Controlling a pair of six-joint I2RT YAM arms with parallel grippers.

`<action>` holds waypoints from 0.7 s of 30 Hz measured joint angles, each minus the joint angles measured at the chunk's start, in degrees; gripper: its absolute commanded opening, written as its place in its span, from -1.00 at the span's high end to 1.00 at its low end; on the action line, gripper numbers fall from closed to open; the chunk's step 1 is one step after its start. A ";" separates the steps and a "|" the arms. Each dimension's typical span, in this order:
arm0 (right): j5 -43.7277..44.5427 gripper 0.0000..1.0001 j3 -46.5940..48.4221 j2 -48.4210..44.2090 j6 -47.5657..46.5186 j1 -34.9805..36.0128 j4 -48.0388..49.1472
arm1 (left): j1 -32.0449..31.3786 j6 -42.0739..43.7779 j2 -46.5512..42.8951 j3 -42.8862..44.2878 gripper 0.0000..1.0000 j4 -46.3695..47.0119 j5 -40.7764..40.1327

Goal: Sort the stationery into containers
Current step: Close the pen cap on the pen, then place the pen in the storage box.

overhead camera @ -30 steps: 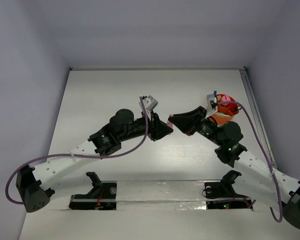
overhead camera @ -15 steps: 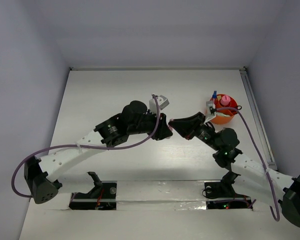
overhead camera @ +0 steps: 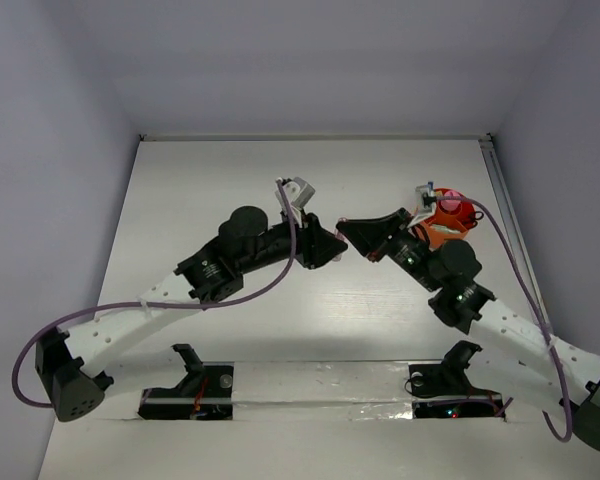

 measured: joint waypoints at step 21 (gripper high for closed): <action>9.29 1.00 16.28 8.37 -8.17 -29.62 -25.88 | 0.79 -0.63 -28.37 -21.75 -0.98 11.56 -14.51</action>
